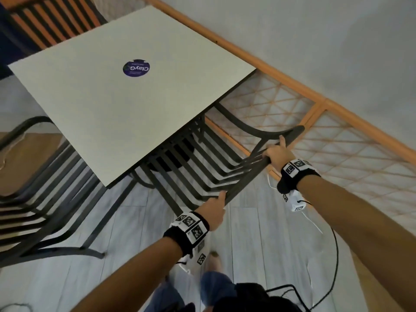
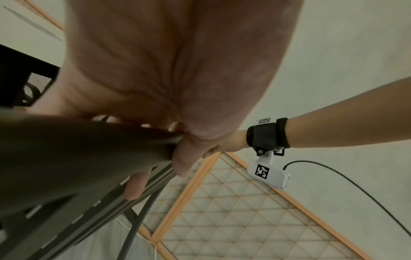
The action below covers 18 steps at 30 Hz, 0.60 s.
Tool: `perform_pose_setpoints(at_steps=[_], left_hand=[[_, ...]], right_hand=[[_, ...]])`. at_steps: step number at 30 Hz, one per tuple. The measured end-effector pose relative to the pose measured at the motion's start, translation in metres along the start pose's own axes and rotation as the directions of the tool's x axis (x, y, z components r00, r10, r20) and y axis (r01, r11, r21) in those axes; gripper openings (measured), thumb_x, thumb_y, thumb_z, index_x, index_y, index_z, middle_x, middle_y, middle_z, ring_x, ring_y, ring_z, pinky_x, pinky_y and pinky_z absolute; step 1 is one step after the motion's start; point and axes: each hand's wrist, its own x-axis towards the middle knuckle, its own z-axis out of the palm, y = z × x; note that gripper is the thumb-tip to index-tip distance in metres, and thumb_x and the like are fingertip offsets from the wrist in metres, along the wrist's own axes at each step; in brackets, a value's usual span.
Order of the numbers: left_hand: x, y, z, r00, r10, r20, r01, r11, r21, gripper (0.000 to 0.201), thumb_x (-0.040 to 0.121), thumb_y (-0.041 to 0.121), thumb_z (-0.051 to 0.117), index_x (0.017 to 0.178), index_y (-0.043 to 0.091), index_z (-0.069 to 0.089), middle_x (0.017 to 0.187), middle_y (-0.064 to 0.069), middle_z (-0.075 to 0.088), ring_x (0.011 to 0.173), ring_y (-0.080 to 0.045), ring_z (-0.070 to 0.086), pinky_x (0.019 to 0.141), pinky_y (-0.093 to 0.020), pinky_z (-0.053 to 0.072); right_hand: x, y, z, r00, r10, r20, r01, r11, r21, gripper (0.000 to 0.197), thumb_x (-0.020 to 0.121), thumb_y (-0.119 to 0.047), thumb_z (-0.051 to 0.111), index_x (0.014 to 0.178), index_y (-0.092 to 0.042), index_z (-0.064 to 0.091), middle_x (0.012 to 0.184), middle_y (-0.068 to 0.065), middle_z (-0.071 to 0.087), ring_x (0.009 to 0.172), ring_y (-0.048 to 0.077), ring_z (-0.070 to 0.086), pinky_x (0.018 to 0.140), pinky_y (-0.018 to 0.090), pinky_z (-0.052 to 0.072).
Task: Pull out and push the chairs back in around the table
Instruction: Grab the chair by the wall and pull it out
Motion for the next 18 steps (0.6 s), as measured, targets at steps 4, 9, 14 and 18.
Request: perform_pose_setpoints(at_steps=[4,9,14,18], left_hand=[[0.018,-0.001,-0.014,0.996,-0.034,-0.079,0.031,0.998,-0.05,0.045,0.098,0.022,0.039,0.141,0.018,0.023,0.111,-0.015,0.06,0.076,-0.023,0.058,0.069,-0.038,0.051],[0.043,-0.004,-0.034,0.988,-0.069,-0.139,0.058,0.995,-0.079,0.045,0.099,0.023,0.04,0.14,0.018,0.025,0.113,-0.013,0.059,0.075,-0.02,0.054,0.069,-0.036,0.051],[0.057,0.0,-0.035,0.987,-0.061,-0.148,0.045,0.993,-0.108,0.047,0.098,0.024,0.04,0.142,0.018,0.023,0.113,-0.014,0.06,0.086,-0.029,0.065,0.077,-0.042,0.058],[0.047,-0.008,-0.03,0.984,-0.069,-0.163,0.043,0.987,-0.155,0.047,0.098,0.028,0.041,0.141,0.016,0.026,0.119,-0.014,0.058,0.09,-0.028,0.062,0.08,-0.04,0.054]], right_hand=[[0.029,0.004,-0.02,1.0,-0.004,0.008,0.004,1.0,0.009,0.021,0.093,-0.01,0.05,0.1,-0.02,0.067,0.138,0.013,0.053,0.144,0.05,0.006,0.116,0.065,0.011],[0.06,0.003,-0.046,1.0,-0.024,-0.007,0.024,0.999,-0.039,0.03,0.094,-0.01,0.051,0.12,-0.018,0.063,0.158,0.021,0.019,0.142,0.054,-0.004,0.118,0.06,0.007],[0.069,0.006,-0.053,1.0,-0.008,-0.014,0.007,0.997,-0.072,0.031,0.091,-0.012,0.057,0.12,-0.018,0.062,0.156,0.022,0.023,0.143,0.053,0.002,0.116,0.058,0.021],[0.058,-0.001,-0.054,0.996,-0.001,-0.093,-0.005,0.998,-0.065,0.021,0.091,-0.015,0.056,0.111,-0.018,0.062,0.137,0.017,0.047,0.132,0.039,0.035,0.101,0.05,0.045]])
